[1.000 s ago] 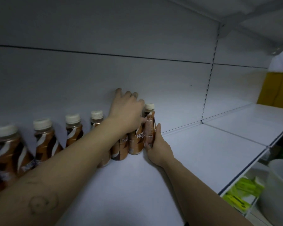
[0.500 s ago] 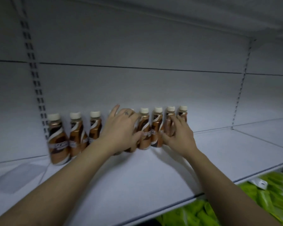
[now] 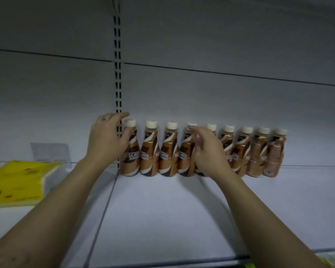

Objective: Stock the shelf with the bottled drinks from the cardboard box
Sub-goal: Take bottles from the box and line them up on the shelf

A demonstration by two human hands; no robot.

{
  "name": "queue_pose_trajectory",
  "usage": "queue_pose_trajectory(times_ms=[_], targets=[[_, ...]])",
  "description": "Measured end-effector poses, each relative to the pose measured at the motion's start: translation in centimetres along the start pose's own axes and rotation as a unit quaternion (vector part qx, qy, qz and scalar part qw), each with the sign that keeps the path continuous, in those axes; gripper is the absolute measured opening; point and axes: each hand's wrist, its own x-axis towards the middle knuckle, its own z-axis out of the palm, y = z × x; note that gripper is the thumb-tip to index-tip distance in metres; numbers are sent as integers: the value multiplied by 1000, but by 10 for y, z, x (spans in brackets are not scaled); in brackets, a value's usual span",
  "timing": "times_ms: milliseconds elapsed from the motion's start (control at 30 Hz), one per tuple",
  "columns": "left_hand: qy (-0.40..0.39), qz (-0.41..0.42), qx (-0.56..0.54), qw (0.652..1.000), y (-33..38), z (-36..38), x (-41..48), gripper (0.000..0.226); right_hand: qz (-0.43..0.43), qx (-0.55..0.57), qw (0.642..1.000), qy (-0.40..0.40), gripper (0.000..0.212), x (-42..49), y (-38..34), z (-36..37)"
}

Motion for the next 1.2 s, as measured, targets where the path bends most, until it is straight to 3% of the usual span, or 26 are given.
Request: queue_pose_trajectory(times_ms=[167, 267, 333, 433, 500, 600, 867, 1200], targets=[[-13, 41, 24, 999, -9, 13, -2, 50, -49, 0, 999, -1, 53, 25, -34, 39], [1, 23, 0, 1000, -13, 14, -7, 62, -94, -56, 994, 14, 45, 42, -47, 53], [-33, 11, -4, 999, -15, 19, -11, 71, -112, -93, 989, 28, 41, 53, -52, 60], [-88, -51, -24, 995, -17, 25, -11, 82, -74, -110, 989, 68, 47, 57, -58, 73], [-120, -67, -26, 990, -20, 27, -11, 80, -64, -160, 983, 71, 53, 53, -59, 83], [-154, -79, -32, 984, -24, 28, -8, 74, -52, -188, 978, 76, 46, 52, -60, 92], [-155, -101, -72, 980, -20, 26, -7, 71, -34, -137, 988, 66, 35, 57, -52, 94], [-160, -88, -84, 980, -29, 27, -5, 72, 9, 51, 998, 34, 34, 60, -44, 90]])
